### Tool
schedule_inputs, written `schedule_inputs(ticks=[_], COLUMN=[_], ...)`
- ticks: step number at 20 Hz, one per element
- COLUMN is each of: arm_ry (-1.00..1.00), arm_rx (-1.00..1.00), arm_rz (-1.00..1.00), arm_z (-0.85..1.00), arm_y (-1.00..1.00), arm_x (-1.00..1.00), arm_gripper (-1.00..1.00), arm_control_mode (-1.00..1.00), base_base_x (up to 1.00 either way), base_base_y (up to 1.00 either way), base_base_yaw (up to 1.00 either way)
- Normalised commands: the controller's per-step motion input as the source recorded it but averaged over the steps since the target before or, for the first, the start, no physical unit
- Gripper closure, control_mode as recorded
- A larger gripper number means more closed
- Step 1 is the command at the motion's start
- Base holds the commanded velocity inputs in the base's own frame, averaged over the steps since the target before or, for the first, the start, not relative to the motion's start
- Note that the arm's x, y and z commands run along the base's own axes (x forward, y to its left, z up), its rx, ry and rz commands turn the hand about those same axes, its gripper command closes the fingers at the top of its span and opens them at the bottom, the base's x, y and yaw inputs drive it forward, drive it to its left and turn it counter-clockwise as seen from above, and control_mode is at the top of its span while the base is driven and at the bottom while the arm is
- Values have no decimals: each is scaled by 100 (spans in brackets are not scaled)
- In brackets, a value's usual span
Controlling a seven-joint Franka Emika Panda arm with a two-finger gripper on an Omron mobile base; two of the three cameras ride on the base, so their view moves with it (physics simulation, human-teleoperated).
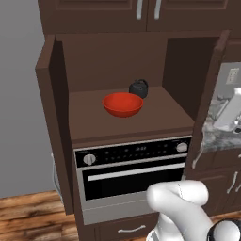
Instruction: Pick the mug and place it in the sink. Pick the bowl and place it in the open cabinet and then close the cabinet.
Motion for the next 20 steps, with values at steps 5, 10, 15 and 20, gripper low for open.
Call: schedule_inputs(ticks=[5, 10, 15, 20], arm_ry=[-13, -6, -3, 0], arm_rx=[0, 0, 0, 0], arm_rz=[-12, -18, -19, -25], arm_z=[0, 0, 0, -6], arm_y=[35, 11, 0, 12], arm_x=[51, 86, 93, 80], arm_gripper=[-100, -100, -100, -100], arm_control_mode=[-100, -100, -100, -100], base_base_x=[0, 0, 0, 0], base_base_y=[0, 0, 0, 0], base_base_yaw=[0, 0, 0, 0])
